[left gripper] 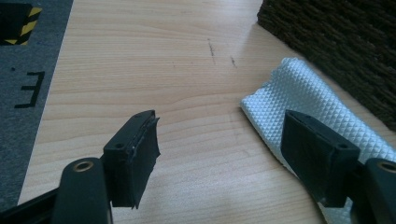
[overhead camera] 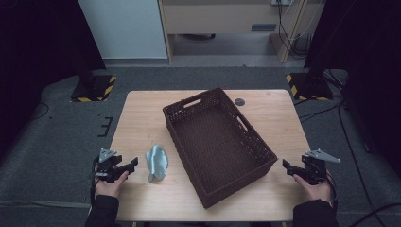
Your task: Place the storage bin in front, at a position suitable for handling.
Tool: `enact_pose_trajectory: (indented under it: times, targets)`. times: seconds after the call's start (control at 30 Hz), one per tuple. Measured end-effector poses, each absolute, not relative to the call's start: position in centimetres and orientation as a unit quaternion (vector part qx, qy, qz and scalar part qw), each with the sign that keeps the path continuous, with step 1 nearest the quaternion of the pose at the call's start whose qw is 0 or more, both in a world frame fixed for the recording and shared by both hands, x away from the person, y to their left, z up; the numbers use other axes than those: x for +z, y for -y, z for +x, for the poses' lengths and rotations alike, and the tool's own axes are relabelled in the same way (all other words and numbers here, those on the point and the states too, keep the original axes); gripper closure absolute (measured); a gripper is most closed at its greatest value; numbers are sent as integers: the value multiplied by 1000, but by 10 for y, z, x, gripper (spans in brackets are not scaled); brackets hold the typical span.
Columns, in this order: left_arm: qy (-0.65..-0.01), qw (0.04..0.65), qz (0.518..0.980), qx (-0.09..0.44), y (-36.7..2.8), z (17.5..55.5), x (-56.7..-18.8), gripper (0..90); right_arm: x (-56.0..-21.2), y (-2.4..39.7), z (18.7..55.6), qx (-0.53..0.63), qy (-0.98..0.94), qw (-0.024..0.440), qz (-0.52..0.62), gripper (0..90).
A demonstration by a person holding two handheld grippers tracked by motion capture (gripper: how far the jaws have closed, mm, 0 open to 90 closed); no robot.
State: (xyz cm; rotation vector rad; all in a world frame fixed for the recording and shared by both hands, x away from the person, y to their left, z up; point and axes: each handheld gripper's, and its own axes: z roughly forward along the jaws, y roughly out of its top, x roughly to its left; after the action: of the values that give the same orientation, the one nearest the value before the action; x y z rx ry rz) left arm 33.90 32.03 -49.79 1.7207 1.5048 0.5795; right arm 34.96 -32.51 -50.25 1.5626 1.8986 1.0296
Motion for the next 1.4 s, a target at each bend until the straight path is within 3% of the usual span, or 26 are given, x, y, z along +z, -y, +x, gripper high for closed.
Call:
enact_pose_trajectory:
  times: [0.3, 0.8, 1.4]
  targets:
    - [-578, 394, 677, 230, -317, 338, -493, 272, -496, 326, 349, 390, -681, 245, 570, 206]
    - [-550, 443, 667, 238, -292, 350, -463, 329, -447, 319, 360, 470, -656, 263, 528, 345]
    - [-485, 487, 694, 217, -205, 352, -440, 383, -440, 267, 374, 466, -729, 212, 455, 540]
